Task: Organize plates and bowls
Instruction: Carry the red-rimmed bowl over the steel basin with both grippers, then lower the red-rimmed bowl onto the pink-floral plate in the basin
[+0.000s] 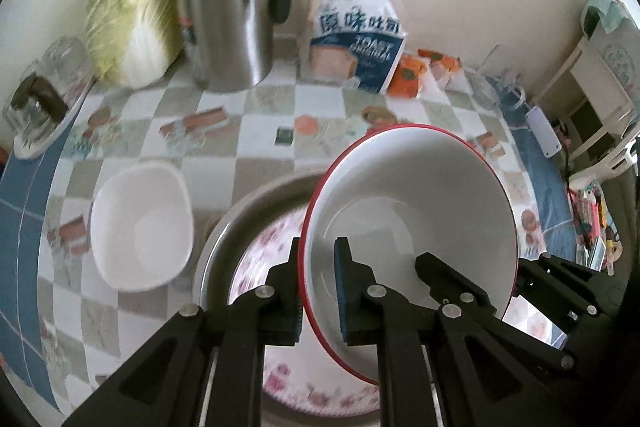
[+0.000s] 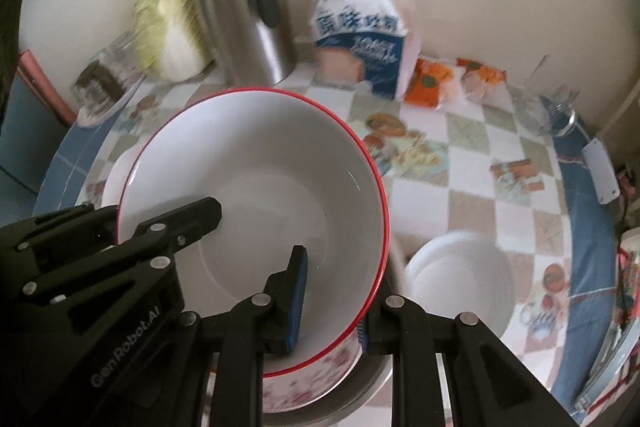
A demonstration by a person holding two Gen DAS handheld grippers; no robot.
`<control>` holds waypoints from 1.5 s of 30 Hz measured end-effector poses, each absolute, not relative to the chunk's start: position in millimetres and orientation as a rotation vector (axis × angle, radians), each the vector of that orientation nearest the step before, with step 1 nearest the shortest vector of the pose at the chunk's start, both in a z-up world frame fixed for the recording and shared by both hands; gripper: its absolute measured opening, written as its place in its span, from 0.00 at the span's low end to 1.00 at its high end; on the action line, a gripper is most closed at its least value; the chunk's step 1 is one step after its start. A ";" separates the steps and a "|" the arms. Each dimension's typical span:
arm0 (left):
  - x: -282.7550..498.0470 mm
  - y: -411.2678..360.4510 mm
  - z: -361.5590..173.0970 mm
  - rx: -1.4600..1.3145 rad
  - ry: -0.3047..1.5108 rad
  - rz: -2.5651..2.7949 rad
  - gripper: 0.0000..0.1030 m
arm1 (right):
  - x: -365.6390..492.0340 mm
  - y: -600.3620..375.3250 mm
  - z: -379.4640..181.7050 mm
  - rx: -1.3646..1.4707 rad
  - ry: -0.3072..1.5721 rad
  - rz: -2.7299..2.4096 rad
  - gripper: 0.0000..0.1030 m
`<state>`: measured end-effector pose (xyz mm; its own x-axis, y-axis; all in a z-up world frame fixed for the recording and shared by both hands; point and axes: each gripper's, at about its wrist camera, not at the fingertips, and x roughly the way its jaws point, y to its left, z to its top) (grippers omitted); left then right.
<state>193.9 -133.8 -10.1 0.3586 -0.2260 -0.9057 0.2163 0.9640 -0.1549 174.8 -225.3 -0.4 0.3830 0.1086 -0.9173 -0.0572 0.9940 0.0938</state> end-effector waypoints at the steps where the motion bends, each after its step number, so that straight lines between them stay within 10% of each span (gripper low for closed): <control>1: 189.7 -129.5 -12.3 -0.017 1.176 -0.283 0.12 | 171.3 -222.4 -2.4 0.051 1.179 0.113 0.22; 45: 174.6 -116.4 -65.0 -0.067 1.237 -0.319 0.14 | 141.8 -211.6 -54.3 0.157 1.212 0.058 0.22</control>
<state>174.6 -116.4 -65.0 0.2899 -0.2749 -0.9167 0.2026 0.9538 -0.2219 141.8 -211.6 -54.3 0.3512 0.1281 -0.9275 0.0396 0.9877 0.1514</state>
